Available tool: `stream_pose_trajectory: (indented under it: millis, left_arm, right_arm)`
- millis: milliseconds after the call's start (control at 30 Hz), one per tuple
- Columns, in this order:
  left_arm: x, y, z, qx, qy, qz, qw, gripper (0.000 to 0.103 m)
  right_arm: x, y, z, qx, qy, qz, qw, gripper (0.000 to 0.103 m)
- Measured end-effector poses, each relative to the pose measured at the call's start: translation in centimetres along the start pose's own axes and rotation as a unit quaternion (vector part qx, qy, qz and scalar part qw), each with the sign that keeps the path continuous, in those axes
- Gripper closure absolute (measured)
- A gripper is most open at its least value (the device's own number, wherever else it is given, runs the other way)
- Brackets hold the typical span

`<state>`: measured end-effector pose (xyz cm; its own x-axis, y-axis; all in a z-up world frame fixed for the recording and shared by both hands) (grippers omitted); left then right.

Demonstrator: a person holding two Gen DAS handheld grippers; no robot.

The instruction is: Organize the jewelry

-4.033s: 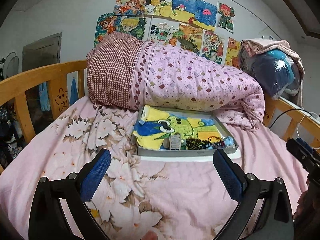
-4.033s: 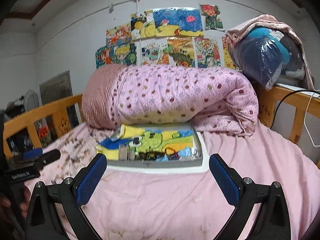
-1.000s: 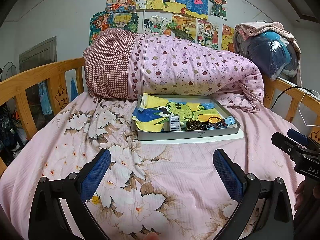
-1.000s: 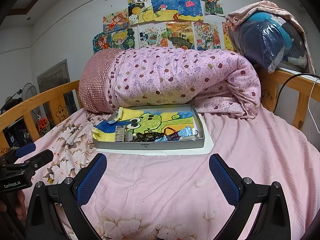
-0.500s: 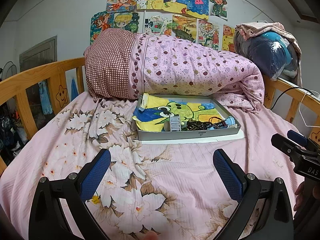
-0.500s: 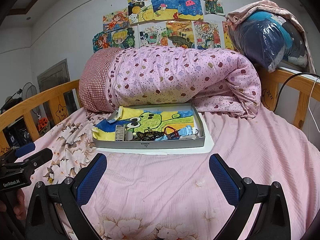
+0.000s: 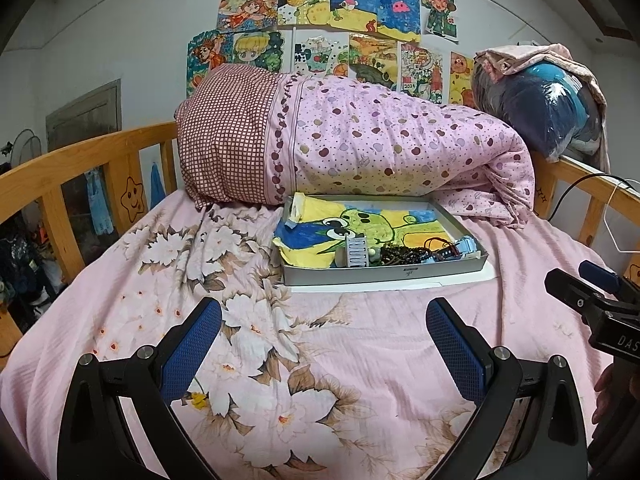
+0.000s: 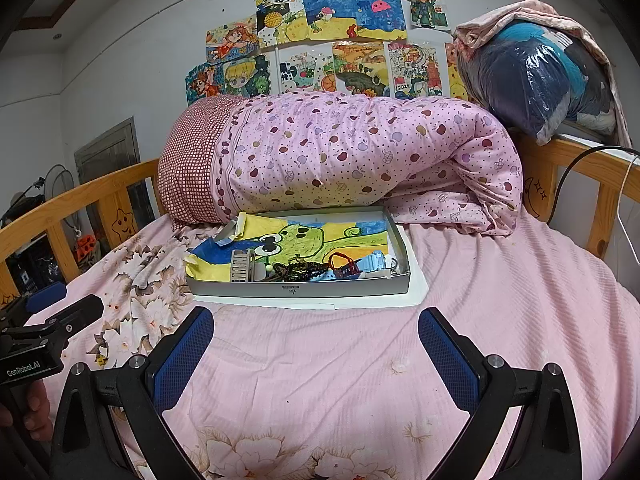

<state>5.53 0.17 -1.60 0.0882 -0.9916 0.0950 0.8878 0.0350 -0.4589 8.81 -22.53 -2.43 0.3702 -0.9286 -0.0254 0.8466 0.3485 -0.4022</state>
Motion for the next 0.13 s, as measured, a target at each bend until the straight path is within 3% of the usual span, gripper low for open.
stream_pose_trajectory:
  millis: [133]
  left_arm:
    - [-0.01, 0.03, 0.01, -0.001, -0.001, 0.001, 1.0000, 0.003]
  right_arm:
    - [-0.05, -0.06, -0.06, 0.000, 0.000, 0.000, 1.000, 0.000]
Point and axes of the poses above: each gripper's, at about its wrist camera, not at the fingertips, and y roughly the way its jaws point, x to its right, z to its top, the point moved 2 cm from there along y, roughly the way its jaws point, and after that the axes turned 6 degrees about -y, right-handed, at the moved point
